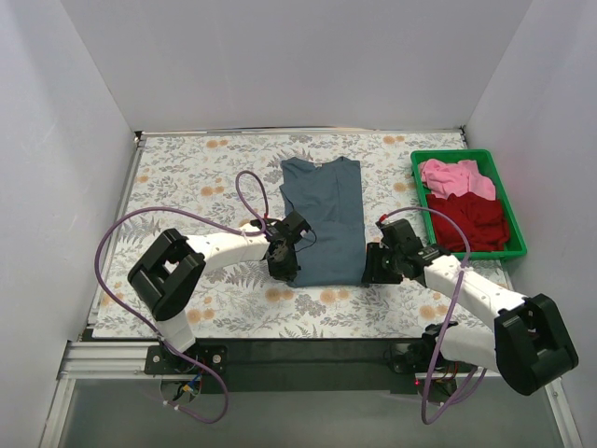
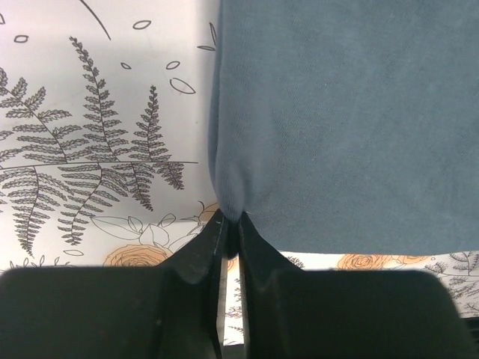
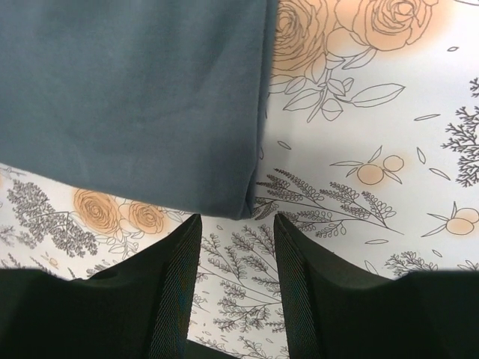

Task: Fold and stack the t-shirts
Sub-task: Fold the tshirt

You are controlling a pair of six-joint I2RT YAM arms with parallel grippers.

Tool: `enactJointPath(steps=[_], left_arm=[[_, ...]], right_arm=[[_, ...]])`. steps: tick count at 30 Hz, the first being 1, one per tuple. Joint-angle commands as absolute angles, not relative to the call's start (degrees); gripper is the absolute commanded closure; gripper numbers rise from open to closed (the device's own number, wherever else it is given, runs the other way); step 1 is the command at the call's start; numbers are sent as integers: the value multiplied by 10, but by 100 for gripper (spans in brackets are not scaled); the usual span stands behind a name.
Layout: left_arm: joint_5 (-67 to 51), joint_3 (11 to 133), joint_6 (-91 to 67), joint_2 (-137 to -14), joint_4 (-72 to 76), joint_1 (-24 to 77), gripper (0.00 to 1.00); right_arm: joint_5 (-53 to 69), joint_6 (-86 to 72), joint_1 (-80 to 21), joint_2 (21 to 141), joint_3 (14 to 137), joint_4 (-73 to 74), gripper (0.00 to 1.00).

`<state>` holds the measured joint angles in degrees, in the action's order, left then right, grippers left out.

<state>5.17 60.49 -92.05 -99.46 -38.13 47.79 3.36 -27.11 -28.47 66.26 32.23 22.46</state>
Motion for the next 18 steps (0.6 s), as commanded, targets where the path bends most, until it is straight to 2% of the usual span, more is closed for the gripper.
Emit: enactJointPath(steps=[1,18], left_arm=[[61,598,-923,-1000,-398,483,94],[55,589,-911,-984,-388,483,96]], right_arm=[[10,-297,-294,678,344,229,57],[-90,-331,-358,765,343,256,61]])
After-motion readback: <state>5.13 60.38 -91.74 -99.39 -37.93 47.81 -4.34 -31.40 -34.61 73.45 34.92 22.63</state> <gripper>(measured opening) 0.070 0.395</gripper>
